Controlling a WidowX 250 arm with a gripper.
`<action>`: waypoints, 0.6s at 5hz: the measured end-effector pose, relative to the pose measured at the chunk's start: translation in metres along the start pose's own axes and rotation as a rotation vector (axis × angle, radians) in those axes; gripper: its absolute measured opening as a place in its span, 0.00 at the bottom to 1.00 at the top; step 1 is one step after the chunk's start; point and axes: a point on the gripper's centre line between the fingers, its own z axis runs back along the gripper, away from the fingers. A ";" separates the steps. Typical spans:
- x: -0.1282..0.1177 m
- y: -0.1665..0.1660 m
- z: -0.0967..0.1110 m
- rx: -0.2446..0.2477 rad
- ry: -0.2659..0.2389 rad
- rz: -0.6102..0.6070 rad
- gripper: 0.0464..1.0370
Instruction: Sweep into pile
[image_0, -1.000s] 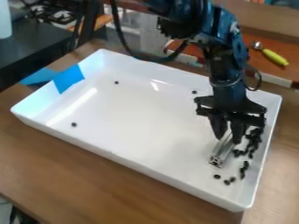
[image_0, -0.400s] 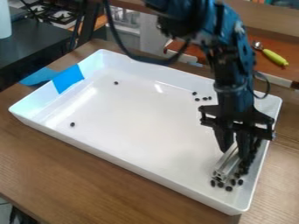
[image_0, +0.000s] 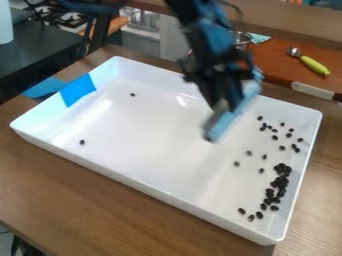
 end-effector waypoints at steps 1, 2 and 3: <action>-0.003 0.036 0.021 0.041 0.022 0.007 0.28; -0.007 0.088 0.040 0.126 0.001 0.042 0.28; -0.014 0.130 0.035 0.201 0.025 0.032 0.28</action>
